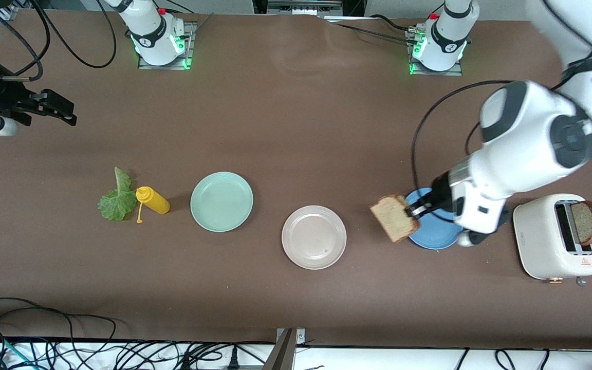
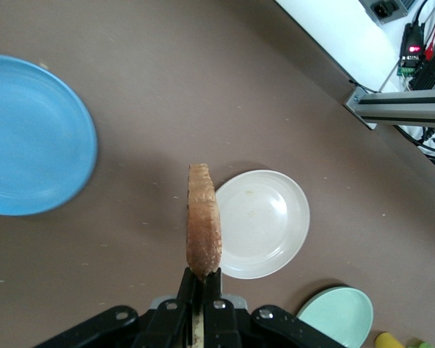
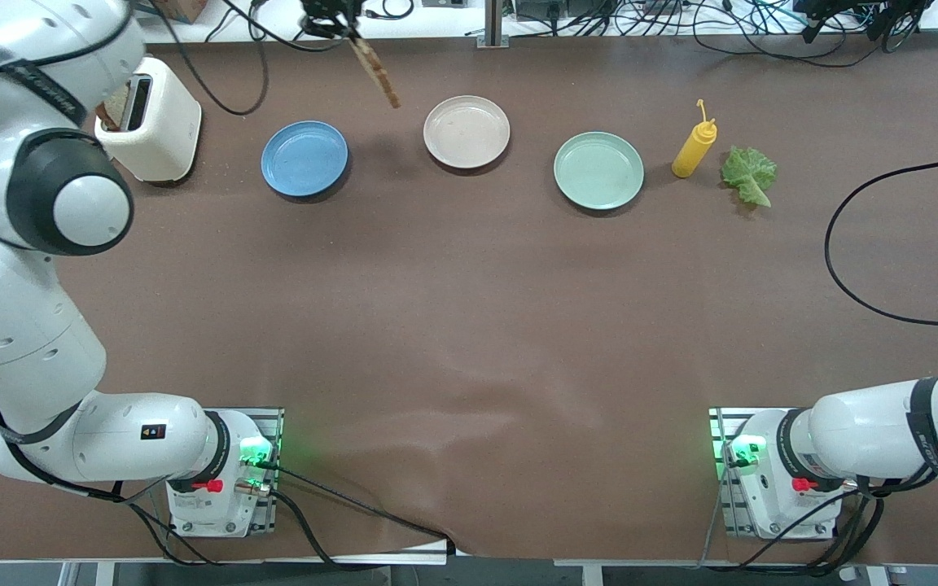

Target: Make sandwich on beige plate with both arms

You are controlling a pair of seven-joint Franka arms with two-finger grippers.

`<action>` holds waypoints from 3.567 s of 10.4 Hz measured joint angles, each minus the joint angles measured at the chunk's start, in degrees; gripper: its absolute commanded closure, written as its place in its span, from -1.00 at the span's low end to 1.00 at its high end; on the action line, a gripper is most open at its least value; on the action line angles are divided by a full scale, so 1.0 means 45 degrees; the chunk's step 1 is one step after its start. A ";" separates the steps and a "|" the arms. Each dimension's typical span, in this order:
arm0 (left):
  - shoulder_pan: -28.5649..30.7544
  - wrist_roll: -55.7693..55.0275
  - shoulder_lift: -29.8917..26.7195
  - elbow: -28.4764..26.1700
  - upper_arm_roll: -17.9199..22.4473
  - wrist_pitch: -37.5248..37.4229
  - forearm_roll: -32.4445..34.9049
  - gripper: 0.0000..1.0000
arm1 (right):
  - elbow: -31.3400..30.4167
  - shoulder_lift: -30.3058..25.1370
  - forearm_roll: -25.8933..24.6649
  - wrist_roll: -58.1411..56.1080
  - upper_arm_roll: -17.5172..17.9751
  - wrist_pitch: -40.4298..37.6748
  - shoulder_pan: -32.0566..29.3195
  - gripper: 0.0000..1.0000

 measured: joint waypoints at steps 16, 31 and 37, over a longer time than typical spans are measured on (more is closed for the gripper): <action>-0.2783 -0.1706 0.3597 -0.0030 0.0160 0.6649 -0.0004 1.00 | 0.0011 0.0018 -0.0161 -0.0028 -0.0459 -0.0071 -0.0152 -1.00; -0.2603 -0.0860 0.3879 -0.0189 0.0846 0.6549 0.0061 -0.88 | -0.0005 0.0218 0.0899 -0.0225 -0.1211 -0.0268 -0.0085 -1.00; -0.1645 -0.0094 0.2821 0.0082 0.1239 0.3159 0.1842 -1.00 | -0.2658 0.0252 0.0908 -0.0446 -0.1641 0.2161 -0.0109 -1.00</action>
